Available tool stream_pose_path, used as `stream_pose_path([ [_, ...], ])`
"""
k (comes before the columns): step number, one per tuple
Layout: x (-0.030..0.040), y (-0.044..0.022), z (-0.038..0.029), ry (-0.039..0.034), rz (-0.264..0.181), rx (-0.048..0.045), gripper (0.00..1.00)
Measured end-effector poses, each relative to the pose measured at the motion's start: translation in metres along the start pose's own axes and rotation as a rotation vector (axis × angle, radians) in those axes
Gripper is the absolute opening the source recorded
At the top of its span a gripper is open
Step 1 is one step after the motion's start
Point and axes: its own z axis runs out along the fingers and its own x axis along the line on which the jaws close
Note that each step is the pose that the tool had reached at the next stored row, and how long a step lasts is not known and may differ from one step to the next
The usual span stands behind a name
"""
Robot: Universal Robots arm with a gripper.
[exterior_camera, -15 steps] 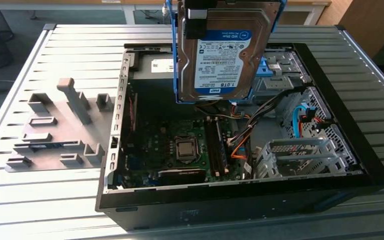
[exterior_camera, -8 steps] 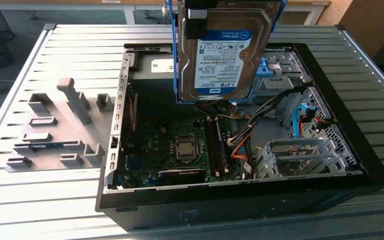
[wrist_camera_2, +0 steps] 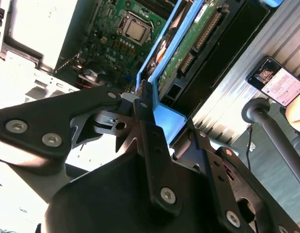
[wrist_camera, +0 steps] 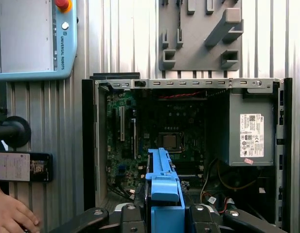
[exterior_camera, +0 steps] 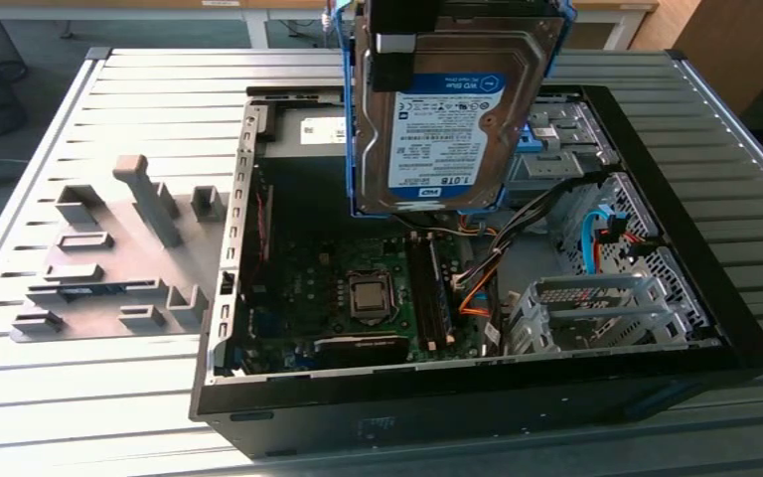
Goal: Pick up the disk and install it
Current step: 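Insert the disk into the insertion slot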
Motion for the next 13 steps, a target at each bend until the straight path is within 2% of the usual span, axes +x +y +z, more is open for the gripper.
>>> stream_pose_path([
  [4,0.001,-0.0095,0.0011,-0.0328,0.0,-0.0009,0.37],
  [7,0.0041,-0.0104,0.0023,-0.0336,0.0,0.0008,0.37],
  [13,0.0154,-0.0112,0.0063,-0.0323,0.0,0.0115,0.37],
])
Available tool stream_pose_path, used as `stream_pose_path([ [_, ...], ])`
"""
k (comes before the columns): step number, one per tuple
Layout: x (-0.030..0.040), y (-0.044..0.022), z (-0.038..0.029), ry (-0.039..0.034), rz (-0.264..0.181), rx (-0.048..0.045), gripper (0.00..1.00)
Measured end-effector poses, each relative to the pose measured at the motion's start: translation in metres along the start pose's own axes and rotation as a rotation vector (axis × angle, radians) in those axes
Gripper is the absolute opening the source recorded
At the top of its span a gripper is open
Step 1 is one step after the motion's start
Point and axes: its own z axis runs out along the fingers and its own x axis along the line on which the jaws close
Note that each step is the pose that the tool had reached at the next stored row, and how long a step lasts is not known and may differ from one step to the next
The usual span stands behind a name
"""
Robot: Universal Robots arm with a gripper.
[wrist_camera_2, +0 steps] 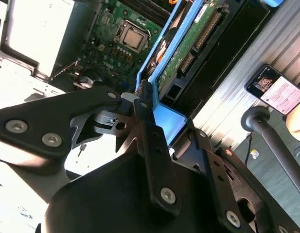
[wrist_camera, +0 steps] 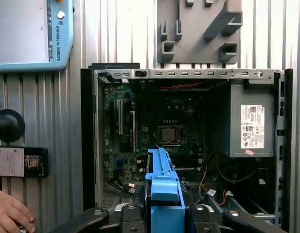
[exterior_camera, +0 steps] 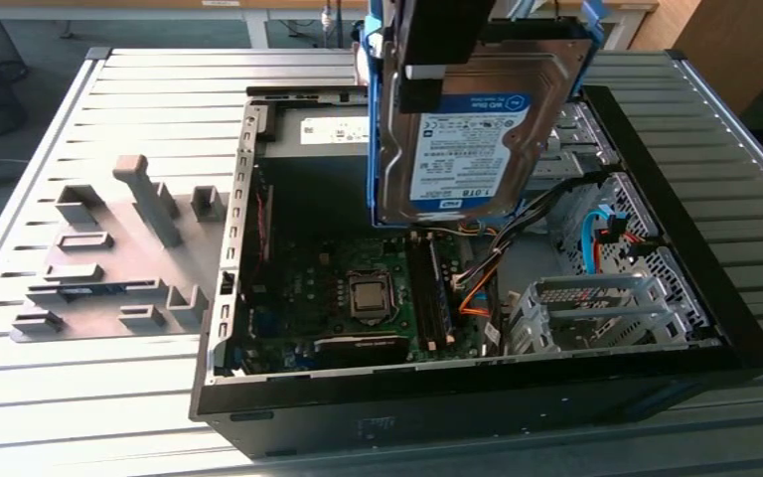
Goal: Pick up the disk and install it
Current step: 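Insert the disk into the insertion slot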
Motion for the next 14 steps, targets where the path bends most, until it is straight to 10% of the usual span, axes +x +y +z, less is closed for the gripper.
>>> stream_pose_path([
  [9,0.0023,-0.0317,0.0065,0.0001,0.0,0.0001,0.37],
  [14,0.0047,-0.0371,0.008,0.0002,0.0,0.0,0.37],
])
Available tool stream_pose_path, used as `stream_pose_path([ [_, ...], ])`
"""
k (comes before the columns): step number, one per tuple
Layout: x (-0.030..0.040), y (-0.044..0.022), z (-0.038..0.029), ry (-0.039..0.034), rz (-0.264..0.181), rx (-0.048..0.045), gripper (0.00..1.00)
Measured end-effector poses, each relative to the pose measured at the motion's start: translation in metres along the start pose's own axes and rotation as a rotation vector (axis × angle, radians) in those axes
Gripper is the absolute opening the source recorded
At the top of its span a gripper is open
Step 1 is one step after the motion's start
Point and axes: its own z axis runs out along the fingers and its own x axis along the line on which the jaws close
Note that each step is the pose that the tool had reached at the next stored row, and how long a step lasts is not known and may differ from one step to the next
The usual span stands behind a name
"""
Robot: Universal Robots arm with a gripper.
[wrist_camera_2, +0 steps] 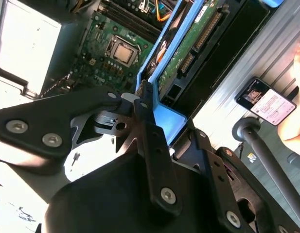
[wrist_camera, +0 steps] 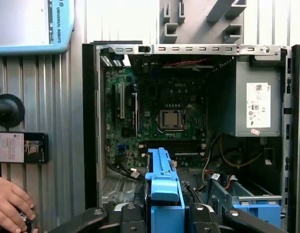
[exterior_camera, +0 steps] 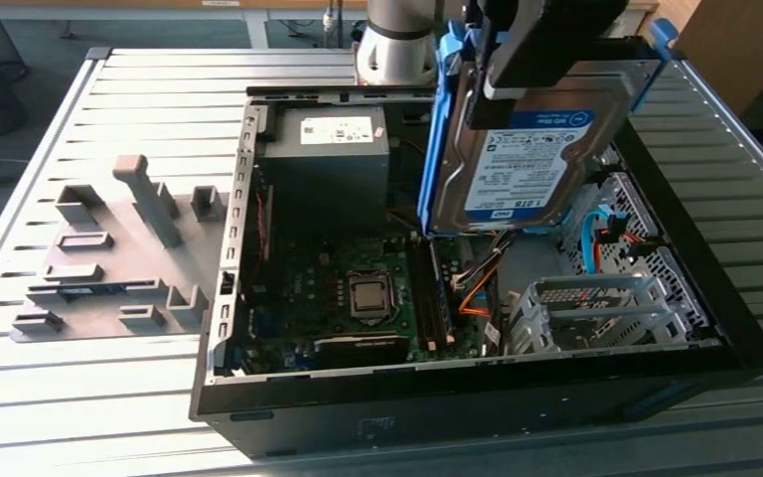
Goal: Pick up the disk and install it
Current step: 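Insert the disk into the insertion slot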
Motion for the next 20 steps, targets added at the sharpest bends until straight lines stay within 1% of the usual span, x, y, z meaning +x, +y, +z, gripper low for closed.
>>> stream_pose_path([
  [2,0.0039,-0.0001,0.0005,0.0,0.0,0.0,0.37],
  [5,0.0138,-0.0005,0.0012,0.0,0.0,0.0,0.37],
  [7,0.0176,-0.0013,0.0016,0.0014,0.0,0.0001,0.37],
  [8,0.0181,-0.0023,0.0019,0.0046,0.0,0.0002,0.37],
  [10,0.0183,-0.0055,0.0025,0.0161,0.0,0.0004,0.37],
  [11,0.0183,-0.0077,0.0033,0.0206,0.0,0.0005,0.37],
  [12,0.0184,-0.01,0.0043,0.0215,0.0,0.0005,0.37],
  [15,0.0185,-0.0201,0.0078,0.0217,0.0,0.0005,0.37],
  [20,0.0215,-0.0286,0.013,0.0218,-0.001,0.0005,0.37],
])
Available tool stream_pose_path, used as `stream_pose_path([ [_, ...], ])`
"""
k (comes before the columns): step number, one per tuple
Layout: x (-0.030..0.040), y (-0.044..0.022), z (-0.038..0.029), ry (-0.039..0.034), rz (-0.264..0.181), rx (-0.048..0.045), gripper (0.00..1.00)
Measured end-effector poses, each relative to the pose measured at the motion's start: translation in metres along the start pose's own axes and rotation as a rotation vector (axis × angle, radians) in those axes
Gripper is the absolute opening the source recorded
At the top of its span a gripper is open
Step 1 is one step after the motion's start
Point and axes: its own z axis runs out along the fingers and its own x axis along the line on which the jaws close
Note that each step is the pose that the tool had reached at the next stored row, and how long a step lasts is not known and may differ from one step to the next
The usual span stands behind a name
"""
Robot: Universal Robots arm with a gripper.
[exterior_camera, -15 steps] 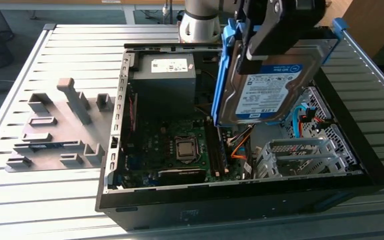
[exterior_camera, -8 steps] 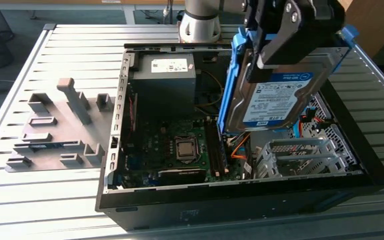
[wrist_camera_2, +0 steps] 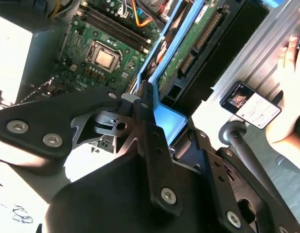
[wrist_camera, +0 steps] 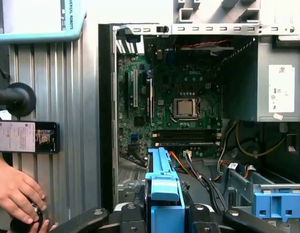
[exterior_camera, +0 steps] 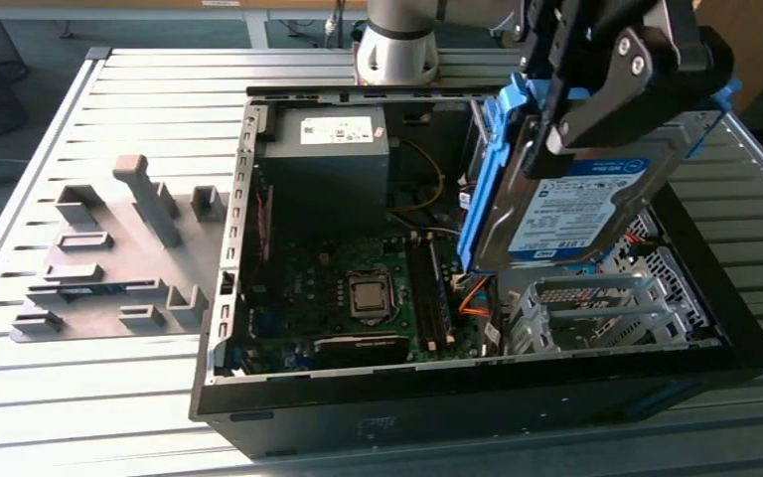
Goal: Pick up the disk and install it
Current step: 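Insert the disk into the insertion slot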
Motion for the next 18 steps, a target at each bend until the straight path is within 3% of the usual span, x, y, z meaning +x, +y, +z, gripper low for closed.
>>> stream_pose_path([
  [5,0.0056,-0.0096,0.0055,-0.0004,0.0,0.0002,0.37],
  [11,0.0075,-0.0258,0.0114,-0.0003,0.0,0.0001,0.37],
  [18,0.0115,-0.0394,0.0206,-0.0002,0.0,0.0001,0.37],
])
